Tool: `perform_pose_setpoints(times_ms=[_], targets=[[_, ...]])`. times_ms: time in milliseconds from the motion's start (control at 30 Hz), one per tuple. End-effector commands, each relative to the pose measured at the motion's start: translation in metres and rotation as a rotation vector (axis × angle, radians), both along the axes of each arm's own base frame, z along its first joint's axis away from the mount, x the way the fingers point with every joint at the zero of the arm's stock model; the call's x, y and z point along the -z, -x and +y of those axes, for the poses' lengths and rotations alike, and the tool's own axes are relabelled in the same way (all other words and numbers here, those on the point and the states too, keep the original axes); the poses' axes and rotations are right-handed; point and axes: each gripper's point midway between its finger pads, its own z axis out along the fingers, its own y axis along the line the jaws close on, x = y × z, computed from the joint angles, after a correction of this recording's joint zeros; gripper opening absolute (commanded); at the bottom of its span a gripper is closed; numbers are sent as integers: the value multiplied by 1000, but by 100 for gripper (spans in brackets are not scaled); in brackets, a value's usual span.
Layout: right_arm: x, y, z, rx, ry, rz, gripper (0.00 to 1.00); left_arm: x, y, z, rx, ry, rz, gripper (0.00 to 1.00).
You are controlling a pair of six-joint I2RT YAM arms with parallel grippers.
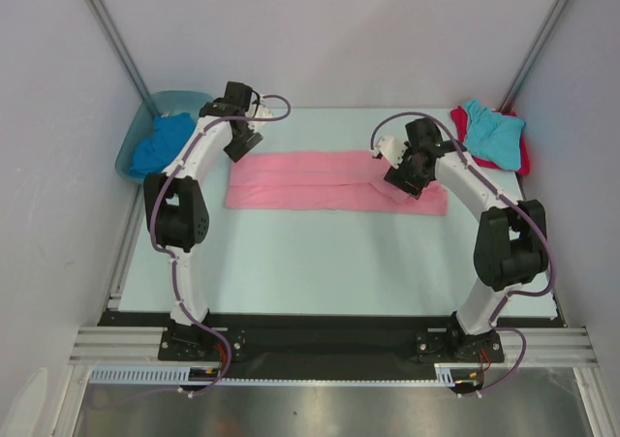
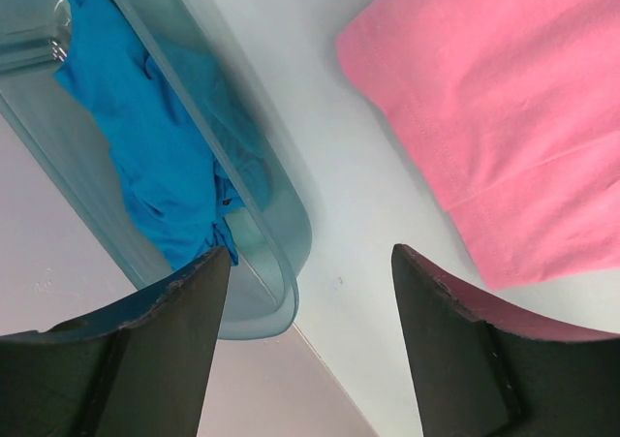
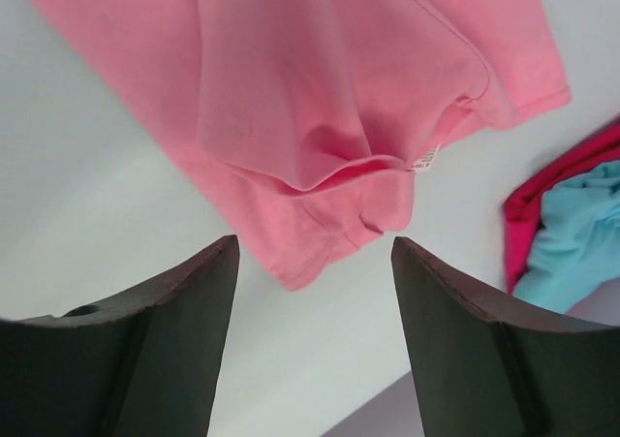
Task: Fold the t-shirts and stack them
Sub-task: Fold the tshirt
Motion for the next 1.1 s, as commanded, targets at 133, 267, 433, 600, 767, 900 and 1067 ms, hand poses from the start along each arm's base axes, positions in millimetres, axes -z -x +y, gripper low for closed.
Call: perform_pose_setpoints(times_ms=[133, 267, 433, 600, 767, 900, 1067], targets=[[0, -3, -10, -199, 219, -87, 70, -23, 6, -3, 3, 7, -57, 74], [4, 2, 0, -271, 265, -86, 70, -24, 5, -7, 6, 11, -66, 74], [9, 10, 10, -335, 283, -60, 69, -24, 5, -13, 18, 8, -67, 74], [20, 14, 14, -359, 288, -33, 68, -25, 3, -13, 16, 1, -73, 74], [32, 17, 18, -366, 282, -9, 68, -25, 3, -13, 21, -4, -72, 75], [39, 13, 20, -363, 283, -19, 65, -26, 3, -14, 21, -5, -75, 75], [51, 7, 28, -369, 285, -23, 61, -27, 4, -17, 27, -4, -78, 75]])
